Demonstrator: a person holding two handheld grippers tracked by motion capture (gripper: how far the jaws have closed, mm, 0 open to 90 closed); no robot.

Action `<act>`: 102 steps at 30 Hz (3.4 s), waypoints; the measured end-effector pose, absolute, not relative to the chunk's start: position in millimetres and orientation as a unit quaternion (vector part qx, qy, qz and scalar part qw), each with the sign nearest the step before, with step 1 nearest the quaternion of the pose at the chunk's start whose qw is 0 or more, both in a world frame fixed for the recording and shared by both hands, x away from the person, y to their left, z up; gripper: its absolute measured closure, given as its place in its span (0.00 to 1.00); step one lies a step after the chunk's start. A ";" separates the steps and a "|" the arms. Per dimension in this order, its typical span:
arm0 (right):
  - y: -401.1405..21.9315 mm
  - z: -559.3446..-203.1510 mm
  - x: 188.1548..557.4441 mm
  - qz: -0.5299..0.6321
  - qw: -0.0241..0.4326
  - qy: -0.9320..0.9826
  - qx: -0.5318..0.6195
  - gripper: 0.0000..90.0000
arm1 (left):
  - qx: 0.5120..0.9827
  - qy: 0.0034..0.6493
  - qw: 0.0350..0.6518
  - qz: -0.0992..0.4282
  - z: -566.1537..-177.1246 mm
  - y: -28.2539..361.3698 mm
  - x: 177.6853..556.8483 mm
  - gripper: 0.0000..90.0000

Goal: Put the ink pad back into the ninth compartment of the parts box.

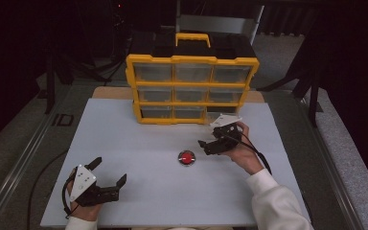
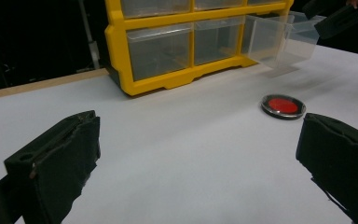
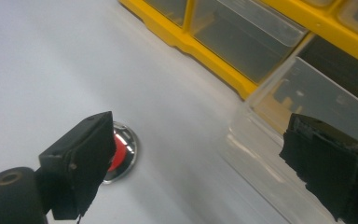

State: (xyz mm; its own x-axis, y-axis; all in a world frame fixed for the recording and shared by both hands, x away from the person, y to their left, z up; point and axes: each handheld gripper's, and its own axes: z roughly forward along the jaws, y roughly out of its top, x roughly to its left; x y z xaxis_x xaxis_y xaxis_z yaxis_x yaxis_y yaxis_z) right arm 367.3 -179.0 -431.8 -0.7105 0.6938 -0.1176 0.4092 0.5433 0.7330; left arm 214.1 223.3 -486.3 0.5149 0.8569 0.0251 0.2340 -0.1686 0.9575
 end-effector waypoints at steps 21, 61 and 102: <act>-158.6 -435.7 366.0 0.348 0.167 0.872 0.301 0.10 | 0.702 0.388 0.514 0.303 -486.2 223.5 213.0 0.00; -136.6 -455.2 364.2 0.325 0.128 0.894 0.282 0.10 | 0.702 0.388 0.515 0.303 -486.0 223.4 212.7 0.00; -122.7 -475.5 365.2 0.300 0.099 0.910 0.268 0.10 | 0.701 0.389 0.515 0.305 -485.6 223.9 212.2 0.00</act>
State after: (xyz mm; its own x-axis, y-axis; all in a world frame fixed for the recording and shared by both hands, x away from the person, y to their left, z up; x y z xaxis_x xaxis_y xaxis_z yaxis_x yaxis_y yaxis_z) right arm 365.2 -122.7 -475.5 -0.8365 0.5476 -0.0201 0.4284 0.6763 0.5992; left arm 212.2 223.9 -485.6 0.5120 0.8586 0.0267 0.2312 -0.1677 0.9584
